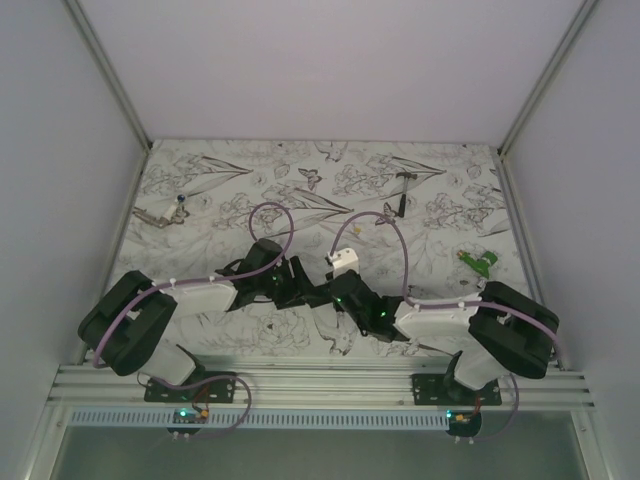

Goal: Snap on the fuse box
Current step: Install the fuse at the fuse box base.

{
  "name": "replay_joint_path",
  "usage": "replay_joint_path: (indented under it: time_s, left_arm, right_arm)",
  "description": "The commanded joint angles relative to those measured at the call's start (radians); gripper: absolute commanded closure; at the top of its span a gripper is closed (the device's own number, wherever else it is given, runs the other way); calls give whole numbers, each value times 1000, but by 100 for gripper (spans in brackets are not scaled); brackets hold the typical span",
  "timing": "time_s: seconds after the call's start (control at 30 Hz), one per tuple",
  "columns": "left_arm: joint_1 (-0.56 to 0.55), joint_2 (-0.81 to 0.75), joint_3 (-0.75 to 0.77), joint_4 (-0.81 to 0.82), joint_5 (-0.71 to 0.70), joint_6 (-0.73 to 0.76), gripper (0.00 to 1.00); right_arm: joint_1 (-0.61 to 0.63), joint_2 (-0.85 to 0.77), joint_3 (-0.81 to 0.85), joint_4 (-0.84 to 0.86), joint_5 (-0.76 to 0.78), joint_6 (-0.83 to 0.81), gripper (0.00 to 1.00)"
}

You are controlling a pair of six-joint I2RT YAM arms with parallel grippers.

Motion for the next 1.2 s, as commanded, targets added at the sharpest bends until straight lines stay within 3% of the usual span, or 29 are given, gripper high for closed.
replay_joint_path:
  time_s: [0.0, 0.43, 0.77, 1.17]
  left_arm:
    - [5, -7, 13, -17, -12, 11, 41]
    - [5, -5, 19, -22, -6, 19, 41]
    - [8, -9, 34, -32, -3, 31, 41]
    - [13, -3, 46, -53, -7, 42, 41]
  right_arm:
    - [-26, -39, 32, -33, -33, 45, 70]
    - [-76, -67, 144, -217, -108, 67, 63]
    - [-202, -68, 244, -428, -386, 122, 74]
    - [-236, -5, 292, -488, -414, 143, 80]
